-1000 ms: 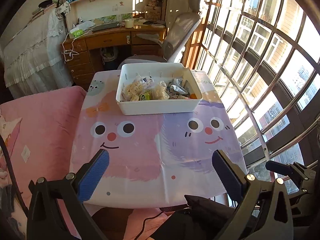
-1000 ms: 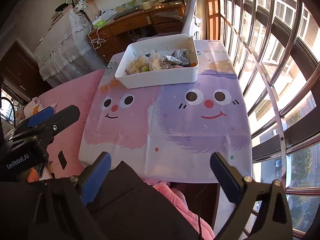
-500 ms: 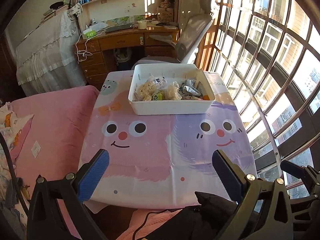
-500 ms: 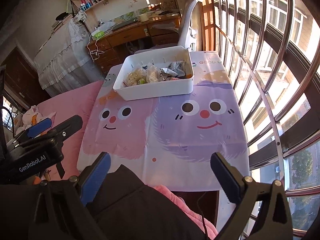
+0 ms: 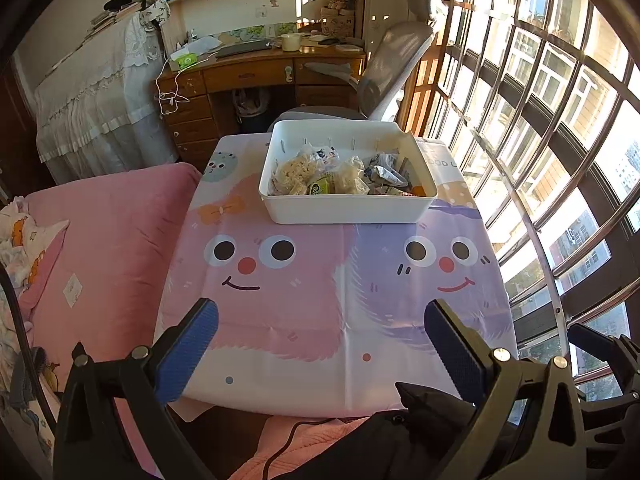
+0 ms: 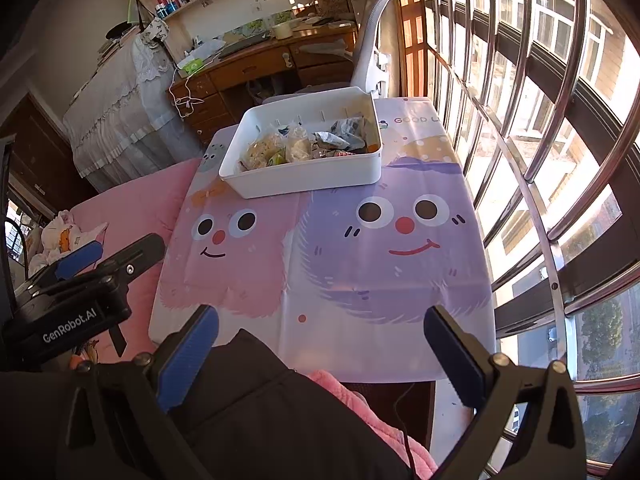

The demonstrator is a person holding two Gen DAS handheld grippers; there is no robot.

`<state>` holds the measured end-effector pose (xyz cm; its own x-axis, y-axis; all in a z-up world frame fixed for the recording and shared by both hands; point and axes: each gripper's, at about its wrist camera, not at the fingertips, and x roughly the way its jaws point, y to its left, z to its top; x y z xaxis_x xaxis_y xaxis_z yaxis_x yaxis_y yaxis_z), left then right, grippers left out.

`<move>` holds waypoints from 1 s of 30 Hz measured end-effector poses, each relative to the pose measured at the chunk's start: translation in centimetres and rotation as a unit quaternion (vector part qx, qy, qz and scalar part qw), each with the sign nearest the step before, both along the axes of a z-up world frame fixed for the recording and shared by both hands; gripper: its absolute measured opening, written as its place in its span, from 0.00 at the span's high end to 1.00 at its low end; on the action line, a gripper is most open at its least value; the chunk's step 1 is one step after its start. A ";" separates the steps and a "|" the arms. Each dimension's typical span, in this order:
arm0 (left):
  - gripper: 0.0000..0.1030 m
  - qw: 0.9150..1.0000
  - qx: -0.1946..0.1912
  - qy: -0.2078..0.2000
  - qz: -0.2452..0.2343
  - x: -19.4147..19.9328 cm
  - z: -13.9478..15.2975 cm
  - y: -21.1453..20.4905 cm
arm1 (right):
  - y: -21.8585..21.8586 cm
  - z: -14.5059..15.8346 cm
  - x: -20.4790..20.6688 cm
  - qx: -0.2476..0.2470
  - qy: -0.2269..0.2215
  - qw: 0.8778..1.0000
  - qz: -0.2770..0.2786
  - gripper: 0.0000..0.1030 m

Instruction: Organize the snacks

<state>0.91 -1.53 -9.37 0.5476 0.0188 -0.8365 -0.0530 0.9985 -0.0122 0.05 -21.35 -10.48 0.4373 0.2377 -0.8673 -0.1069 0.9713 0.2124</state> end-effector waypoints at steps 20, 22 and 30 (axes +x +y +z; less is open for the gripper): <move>0.01 1.000 0.002 -0.001 -0.001 0.7 0.0 -0.1 | 0.3 -0.5 0.9 0.000 0.008 1.000 0.000 0.00; 0.01 1.000 0.003 -0.001 -0.001 0.7 0.0 -0.1 | 0.3 -0.5 0.9 0.000 0.009 1.000 0.001 0.00; 0.01 1.000 0.003 0.001 -0.001 1.0 -0.1 -0.3 | -0.2 -1.1 1.5 0.003 0.016 1.000 -0.001 0.00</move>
